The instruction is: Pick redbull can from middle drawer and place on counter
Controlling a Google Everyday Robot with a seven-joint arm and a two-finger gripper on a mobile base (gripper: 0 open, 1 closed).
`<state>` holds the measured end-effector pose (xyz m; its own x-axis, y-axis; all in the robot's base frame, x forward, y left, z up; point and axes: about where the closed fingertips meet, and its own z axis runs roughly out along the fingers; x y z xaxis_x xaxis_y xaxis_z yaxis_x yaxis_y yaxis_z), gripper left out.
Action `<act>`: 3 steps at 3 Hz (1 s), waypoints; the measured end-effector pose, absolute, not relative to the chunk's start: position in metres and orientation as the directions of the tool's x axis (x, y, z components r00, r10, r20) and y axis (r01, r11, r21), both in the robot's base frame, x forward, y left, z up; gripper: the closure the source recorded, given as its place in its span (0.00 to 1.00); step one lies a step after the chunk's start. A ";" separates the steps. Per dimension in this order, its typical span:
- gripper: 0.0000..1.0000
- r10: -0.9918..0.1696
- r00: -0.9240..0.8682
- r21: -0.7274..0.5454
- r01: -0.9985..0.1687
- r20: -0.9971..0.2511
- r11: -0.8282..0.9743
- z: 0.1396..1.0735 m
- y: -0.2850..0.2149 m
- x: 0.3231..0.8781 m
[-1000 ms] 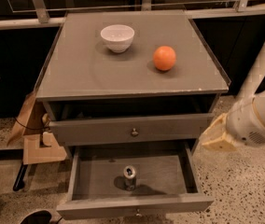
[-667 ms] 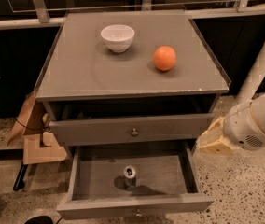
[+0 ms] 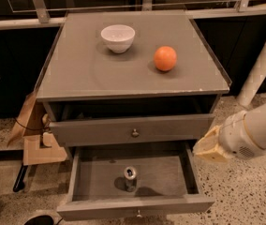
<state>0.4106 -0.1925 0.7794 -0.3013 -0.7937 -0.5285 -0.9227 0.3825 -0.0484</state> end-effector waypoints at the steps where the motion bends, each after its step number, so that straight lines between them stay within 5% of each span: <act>1: 1.00 -0.771 -0.276 -0.069 -0.922 -0.573 0.382 0.723 -0.181 0.420; 3: 1.00 -0.713 -0.259 -0.025 -0.932 -0.652 0.362 0.591 -0.140 0.437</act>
Offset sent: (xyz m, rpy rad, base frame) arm 0.0329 0.0483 -0.1886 0.1595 -0.0648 0.0246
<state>0.4365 -0.1403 0.5910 -0.2591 -0.7126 -0.6520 -0.9318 0.3620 -0.0253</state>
